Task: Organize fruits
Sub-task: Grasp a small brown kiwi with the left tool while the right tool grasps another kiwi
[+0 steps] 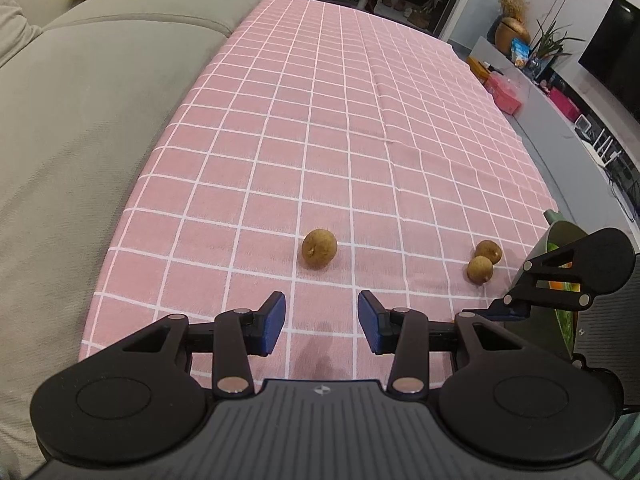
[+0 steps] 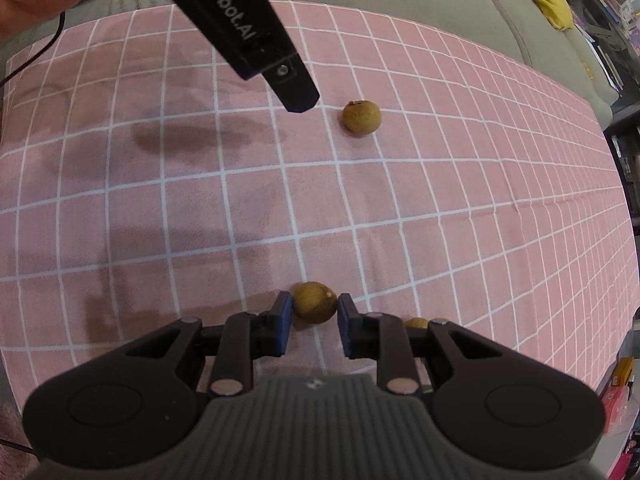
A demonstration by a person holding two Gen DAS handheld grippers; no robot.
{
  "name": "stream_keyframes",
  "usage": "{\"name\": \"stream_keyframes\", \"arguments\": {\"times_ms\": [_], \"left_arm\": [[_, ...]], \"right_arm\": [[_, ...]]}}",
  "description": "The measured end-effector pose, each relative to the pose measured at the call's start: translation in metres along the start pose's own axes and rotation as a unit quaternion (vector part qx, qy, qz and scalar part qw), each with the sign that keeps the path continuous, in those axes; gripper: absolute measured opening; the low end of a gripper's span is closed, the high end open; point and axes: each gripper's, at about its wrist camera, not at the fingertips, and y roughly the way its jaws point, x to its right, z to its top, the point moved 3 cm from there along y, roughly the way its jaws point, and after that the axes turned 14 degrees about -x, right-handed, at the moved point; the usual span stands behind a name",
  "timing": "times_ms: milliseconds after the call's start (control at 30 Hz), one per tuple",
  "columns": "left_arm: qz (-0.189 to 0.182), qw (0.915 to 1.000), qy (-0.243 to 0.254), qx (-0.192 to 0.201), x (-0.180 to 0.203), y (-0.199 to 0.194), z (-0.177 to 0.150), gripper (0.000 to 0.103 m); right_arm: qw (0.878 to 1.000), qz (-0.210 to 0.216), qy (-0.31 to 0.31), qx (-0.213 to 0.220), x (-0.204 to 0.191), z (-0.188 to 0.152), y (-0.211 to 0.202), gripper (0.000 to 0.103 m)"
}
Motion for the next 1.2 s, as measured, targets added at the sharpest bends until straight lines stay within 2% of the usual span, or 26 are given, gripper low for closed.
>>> {"name": "stream_keyframes", "arguments": {"times_ms": [300, 433, 567, 767, 933, 1100, 1200], "left_arm": [[-0.037, 0.9976, -0.052, 0.027, -0.012, 0.012, 0.013, 0.049], [-0.03, 0.9979, -0.051, 0.027, -0.009, 0.023, 0.018, 0.049], [-0.016, 0.9984, -0.048, 0.022, -0.005, 0.031, 0.023, 0.049], [-0.006, 0.9983, -0.056, 0.016, -0.004, 0.043, 0.028, 0.049], [0.007, 0.9986, -0.05, 0.018, -0.002, 0.047, 0.03, 0.041], [0.013, 0.9989, -0.043, 0.015, 0.002, 0.049, 0.034, 0.029], [0.018, 0.9989, -0.041, 0.013, 0.004, 0.049, 0.035, 0.029]], "right_arm": [[0.999, -0.002, 0.024, 0.021, 0.006, 0.001, 0.0, 0.02], [0.995, 0.004, 0.082, 0.053, 0.022, 0.0, -0.017, 0.02], [0.984, 0.011, 0.157, 0.086, 0.041, -0.006, -0.033, 0.02], [0.956, 0.03, 0.271, 0.111, 0.062, -0.024, -0.041, 0.02], [0.929, 0.052, 0.337, 0.144, 0.065, -0.042, -0.05, 0.02], [0.922, 0.054, 0.352, 0.149, 0.055, -0.047, -0.046, 0.02], [0.92, 0.055, 0.359, 0.149, 0.051, -0.05, -0.046, 0.02]]}}
